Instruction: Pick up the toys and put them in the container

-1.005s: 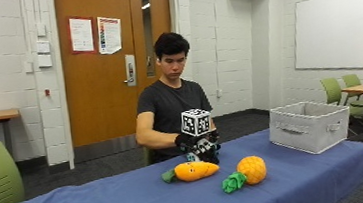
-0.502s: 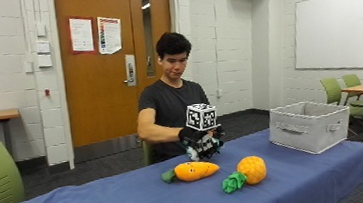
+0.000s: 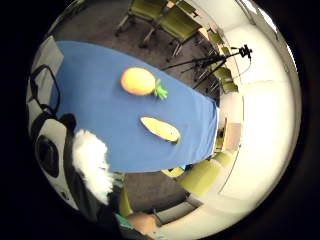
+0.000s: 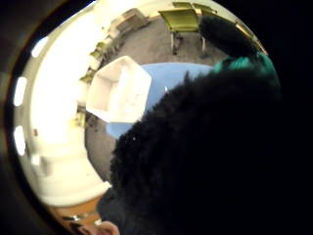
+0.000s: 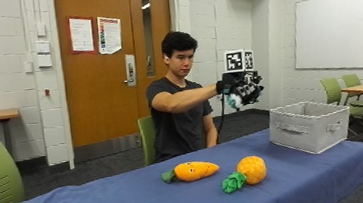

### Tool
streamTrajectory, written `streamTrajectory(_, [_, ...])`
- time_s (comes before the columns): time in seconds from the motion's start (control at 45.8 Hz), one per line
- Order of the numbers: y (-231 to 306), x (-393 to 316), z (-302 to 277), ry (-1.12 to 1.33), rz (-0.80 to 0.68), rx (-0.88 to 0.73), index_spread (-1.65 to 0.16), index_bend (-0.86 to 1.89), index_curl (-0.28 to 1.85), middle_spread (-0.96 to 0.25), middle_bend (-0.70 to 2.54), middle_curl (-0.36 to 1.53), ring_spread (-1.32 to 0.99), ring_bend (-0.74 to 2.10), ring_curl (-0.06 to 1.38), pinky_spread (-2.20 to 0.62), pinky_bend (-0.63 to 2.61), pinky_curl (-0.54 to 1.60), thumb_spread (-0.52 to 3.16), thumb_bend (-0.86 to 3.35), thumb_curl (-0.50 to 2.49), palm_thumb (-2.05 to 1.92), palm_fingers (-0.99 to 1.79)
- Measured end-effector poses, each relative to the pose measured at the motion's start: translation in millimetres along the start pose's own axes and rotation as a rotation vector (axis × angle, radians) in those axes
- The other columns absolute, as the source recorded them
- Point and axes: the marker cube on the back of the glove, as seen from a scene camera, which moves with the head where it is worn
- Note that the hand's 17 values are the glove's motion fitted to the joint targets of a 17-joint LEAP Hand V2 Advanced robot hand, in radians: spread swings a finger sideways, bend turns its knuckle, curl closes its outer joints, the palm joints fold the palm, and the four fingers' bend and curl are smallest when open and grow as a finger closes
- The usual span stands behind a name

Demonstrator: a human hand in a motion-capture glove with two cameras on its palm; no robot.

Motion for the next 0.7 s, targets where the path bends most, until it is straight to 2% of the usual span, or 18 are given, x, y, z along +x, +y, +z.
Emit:
streamTrajectory(0.197, [-52,-81,-64,0.017,-0.079,0.054,-0.42,0.28,0.88,-0.33,1.05,0.66,-0.38,1.24,0.54,-0.50,0.71,0.40,0.71,0.15,0.80,0.69,1.19])
streamTrajectory(0.306, [-66,-139,-94,-0.082,-0.313,0.078,-0.44,0.25,0.96,-0.32,1.06,0.66,-0.37,1.26,0.54,-0.50,0.72,0.40,0.70,0.15,0.84,0.69,1.18])
streamTrajectory(0.415, [-94,-189,-106,-0.024,-0.205,0.099,-0.45,0.23,1.03,-0.31,1.07,0.66,-0.37,1.27,0.53,-0.50,0.72,0.40,0.70,0.14,0.87,0.69,1.17])
streamTrajectory(0.546, [-111,-270,-106,-0.084,-0.346,0.104,-0.46,0.19,1.10,-0.31,1.07,0.67,-0.36,1.28,0.53,-0.49,0.73,0.40,0.69,0.14,0.91,0.69,1.17])
streamTrajectory(0.59, [-117,-290,-101,-0.104,-0.339,0.095,-0.47,0.18,1.13,-0.31,1.08,0.67,-0.36,1.28,0.53,-0.50,0.73,0.40,0.69,0.14,0.93,0.69,1.17])
streamTrajectory(0.655, [-135,-275,-84,-0.057,-0.288,0.084,-0.47,0.17,1.16,-0.31,1.08,0.67,-0.36,1.29,0.52,-0.49,0.73,0.40,0.69,0.13,0.94,0.69,1.17])
streamTrajectory(0.699, [-145,-252,-72,-0.083,-0.325,0.071,-0.47,0.17,1.18,-0.31,1.08,0.67,-0.36,1.29,0.52,-0.49,0.73,0.40,0.69,0.13,0.95,0.69,1.17])
